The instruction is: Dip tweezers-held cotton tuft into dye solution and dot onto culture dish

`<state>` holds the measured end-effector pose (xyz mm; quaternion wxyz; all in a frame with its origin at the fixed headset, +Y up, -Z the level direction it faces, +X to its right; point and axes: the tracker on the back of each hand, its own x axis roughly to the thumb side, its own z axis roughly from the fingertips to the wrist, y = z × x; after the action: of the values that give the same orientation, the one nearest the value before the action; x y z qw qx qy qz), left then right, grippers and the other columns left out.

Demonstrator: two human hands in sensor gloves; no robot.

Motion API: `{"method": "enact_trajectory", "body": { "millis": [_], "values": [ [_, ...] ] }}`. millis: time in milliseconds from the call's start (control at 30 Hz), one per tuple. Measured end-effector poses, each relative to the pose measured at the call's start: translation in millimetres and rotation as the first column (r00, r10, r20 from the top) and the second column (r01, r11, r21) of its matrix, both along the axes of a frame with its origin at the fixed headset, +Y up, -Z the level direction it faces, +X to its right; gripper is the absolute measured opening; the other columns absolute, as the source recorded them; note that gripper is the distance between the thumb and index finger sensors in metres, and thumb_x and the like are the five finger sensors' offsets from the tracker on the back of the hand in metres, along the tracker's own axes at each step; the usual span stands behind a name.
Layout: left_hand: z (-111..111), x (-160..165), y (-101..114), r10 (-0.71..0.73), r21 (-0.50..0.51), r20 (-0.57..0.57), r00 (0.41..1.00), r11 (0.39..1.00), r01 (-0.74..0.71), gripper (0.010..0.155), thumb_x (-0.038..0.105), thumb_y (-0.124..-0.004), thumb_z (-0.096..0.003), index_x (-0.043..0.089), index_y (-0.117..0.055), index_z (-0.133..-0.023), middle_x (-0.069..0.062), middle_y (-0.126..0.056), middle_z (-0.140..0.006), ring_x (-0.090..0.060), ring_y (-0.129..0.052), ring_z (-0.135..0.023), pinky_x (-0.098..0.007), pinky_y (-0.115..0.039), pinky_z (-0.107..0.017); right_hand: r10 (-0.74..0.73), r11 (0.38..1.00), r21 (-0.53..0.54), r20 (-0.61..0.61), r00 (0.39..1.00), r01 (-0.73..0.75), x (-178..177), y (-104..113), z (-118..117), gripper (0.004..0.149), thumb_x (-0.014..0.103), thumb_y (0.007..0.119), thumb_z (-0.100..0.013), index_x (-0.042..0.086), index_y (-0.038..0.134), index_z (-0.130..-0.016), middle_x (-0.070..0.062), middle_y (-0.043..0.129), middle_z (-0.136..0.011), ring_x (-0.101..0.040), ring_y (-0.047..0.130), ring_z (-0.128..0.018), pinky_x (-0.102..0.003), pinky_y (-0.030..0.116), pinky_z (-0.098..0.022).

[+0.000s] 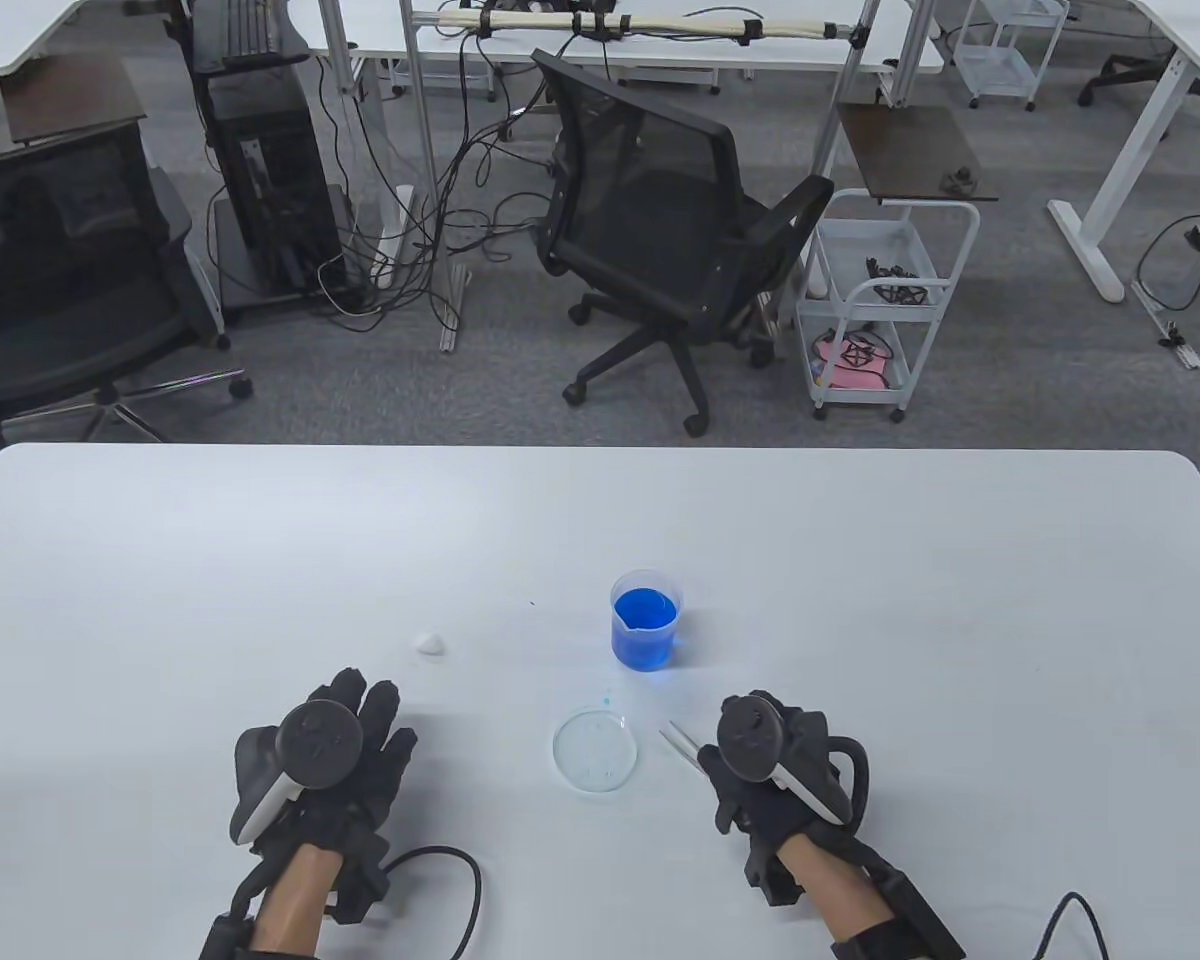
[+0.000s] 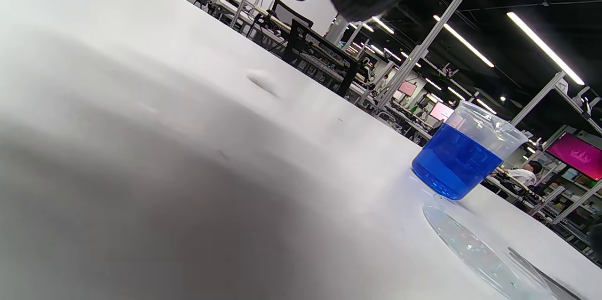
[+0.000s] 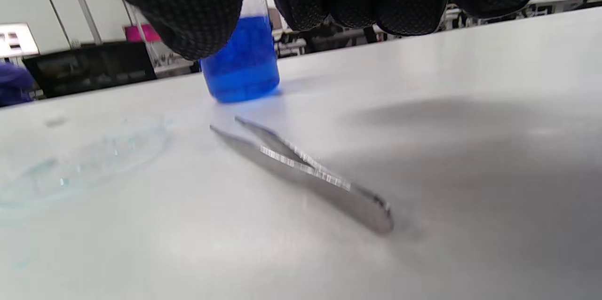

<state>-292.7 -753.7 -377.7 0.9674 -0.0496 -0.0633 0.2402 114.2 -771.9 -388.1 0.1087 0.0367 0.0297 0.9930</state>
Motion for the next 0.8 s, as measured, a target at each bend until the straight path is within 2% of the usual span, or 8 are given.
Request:
{"method": "enact_trajectory", "body": {
  "millis": [200, 367, 500, 600, 667, 700, 733, 800],
  "values": [
    [-2, -4, -4, 0.020, -0.028, -0.015, 1.000, 0.999, -0.020, 0.061, 0.034, -0.069, -0.0617, 0.010, -0.047, -0.113, -0.029, -0.024, -0.120, -0.056, -0.020, -0.103, -0.075, -0.022, -0.066, 0.068, 0.991, -0.114, -0.021, 0.997, -0.070, -17, -25, -9, 0.067, 0.041, 0.085, -0.040, 0.007, 0.066, -0.094, -0.024, 0.059, -0.100, -0.048, 0.069, -0.085, -0.064, 0.065, -0.060],
    [-3, -10, -7, 0.026, -0.051, -0.035, 0.999, 0.998, -0.028, 0.061, 0.034, -0.069, -0.0617, 0.010, -0.048, -0.113, -0.029, -0.023, -0.120, -0.056, -0.020, -0.103, -0.075, -0.021, -0.066, 0.042, 0.996, -0.080, 0.014, 0.999, -0.041, -20, -29, -6, 0.056, 0.034, 0.081, -0.040, 0.007, 0.071, -0.088, -0.023, 0.060, -0.098, -0.047, 0.067, -0.083, -0.059, 0.067, -0.058],
    [-4, -13, -8, 0.030, -0.064, -0.052, 0.998, 0.997, -0.033, 0.060, 0.034, -0.069, -0.0617, 0.009, -0.048, -0.113, -0.029, -0.024, -0.120, -0.056, -0.020, -0.103, -0.075, -0.021, -0.066, 0.138, 0.987, -0.087, -0.004, 0.990, -0.138, -27, -31, -3, 0.052, 0.032, 0.075, -0.042, 0.007, 0.068, -0.088, -0.025, 0.058, -0.099, -0.047, 0.066, -0.084, -0.059, 0.068, -0.060],
    [-6, -17, -8, 0.031, -0.077, -0.066, 0.997, 0.996, -0.036, 0.059, 0.033, -0.070, -0.0616, 0.009, -0.050, -0.112, -0.029, -0.024, -0.120, -0.056, -0.020, -0.103, -0.075, -0.021, -0.066, 0.156, 0.987, -0.033, -0.008, 0.988, -0.156, -27, -28, 1, 0.051, 0.031, 0.072, -0.040, 0.006, 0.069, -0.085, -0.027, 0.060, -0.098, -0.049, 0.074, -0.083, -0.059, 0.076, -0.058],
    [-14, -21, -6, 0.015, -0.099, -0.074, 0.997, 0.995, -0.022, 0.059, 0.032, -0.071, -0.0617, 0.008, -0.052, -0.112, -0.029, -0.025, -0.120, -0.056, -0.020, -0.103, -0.076, -0.021, -0.066, 0.110, 0.991, 0.080, 0.005, 0.994, -0.110, -24, -20, 5, 0.051, 0.029, 0.073, -0.036, 0.005, 0.072, -0.082, -0.030, 0.065, -0.094, -0.048, 0.088, -0.075, -0.057, 0.087, -0.052],
    [-19, -23, -3, -0.004, -0.109, -0.078, 0.997, 0.994, -0.005, 0.059, 0.032, -0.071, -0.0618, 0.009, -0.052, -0.112, -0.029, -0.024, -0.120, -0.057, -0.019, -0.103, -0.076, -0.020, -0.066, 0.069, 0.989, 0.130, -0.008, 0.998, -0.067, -21, -16, 7, 0.051, 0.027, 0.074, -0.035, 0.003, 0.073, -0.080, -0.031, 0.067, -0.092, -0.045, 0.096, -0.068, -0.053, 0.094, -0.047],
    [-24, -24, 0, -0.017, -0.106, -0.082, 0.996, 0.994, 0.008, 0.058, 0.032, -0.071, -0.0619, 0.008, -0.052, -0.112, -0.029, -0.025, -0.120, -0.057, -0.020, -0.103, -0.076, -0.021, -0.066, 0.050, 0.990, 0.134, -0.017, 0.999, -0.047, -19, -13, 8, 0.051, 0.026, 0.074, -0.034, 0.004, 0.072, -0.080, -0.030, 0.068, -0.091, -0.039, 0.101, -0.062, -0.047, 0.099, -0.041],
    [-41, -27, 8, -0.049, -0.102, -0.080, 0.996, 0.994, 0.041, 0.058, 0.031, -0.072, -0.0616, 0.009, -0.054, -0.111, -0.029, -0.027, -0.121, -0.057, -0.021, -0.103, -0.076, -0.021, -0.066, -0.006, 0.989, 0.148, -0.029, 1.000, 0.010, -14, -6, 12, 0.050, 0.024, 0.074, -0.034, 0.004, 0.071, -0.080, -0.029, 0.068, -0.090, -0.025, 0.105, -0.049, -0.037, 0.102, -0.032]
  ]
}}
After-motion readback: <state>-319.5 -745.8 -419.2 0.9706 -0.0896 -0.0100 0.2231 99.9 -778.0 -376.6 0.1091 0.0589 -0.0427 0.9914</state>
